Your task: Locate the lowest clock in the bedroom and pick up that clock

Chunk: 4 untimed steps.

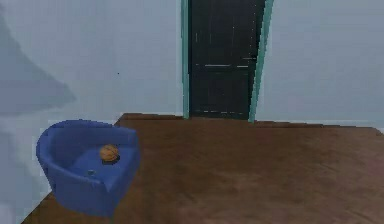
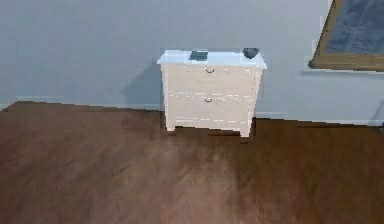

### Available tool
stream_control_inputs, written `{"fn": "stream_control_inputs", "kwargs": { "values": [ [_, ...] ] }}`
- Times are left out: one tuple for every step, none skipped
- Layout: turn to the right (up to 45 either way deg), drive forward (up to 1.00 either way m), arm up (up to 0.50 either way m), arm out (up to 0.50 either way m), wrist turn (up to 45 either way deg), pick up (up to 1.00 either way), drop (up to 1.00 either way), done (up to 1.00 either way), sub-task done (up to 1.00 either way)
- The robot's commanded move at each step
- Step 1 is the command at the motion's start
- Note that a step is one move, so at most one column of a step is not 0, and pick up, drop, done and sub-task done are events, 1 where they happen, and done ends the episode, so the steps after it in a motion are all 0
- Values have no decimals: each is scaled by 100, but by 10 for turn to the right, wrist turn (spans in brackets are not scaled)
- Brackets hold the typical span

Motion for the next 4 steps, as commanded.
{"fn": "stream_control_inputs", "kwargs": {
  "values": [
    [-30, 0, 0, 0, 0, 0, 0, 0, 0],
    [0, 60, 0, 0, 0, 0, 0, 0, 0],
    [-450, 0, 0, 0, 0, 0, 0, 0, 0],
    [-450, 0, 0, 0, 0, 0, 0, 0, 0]
  ]
}}
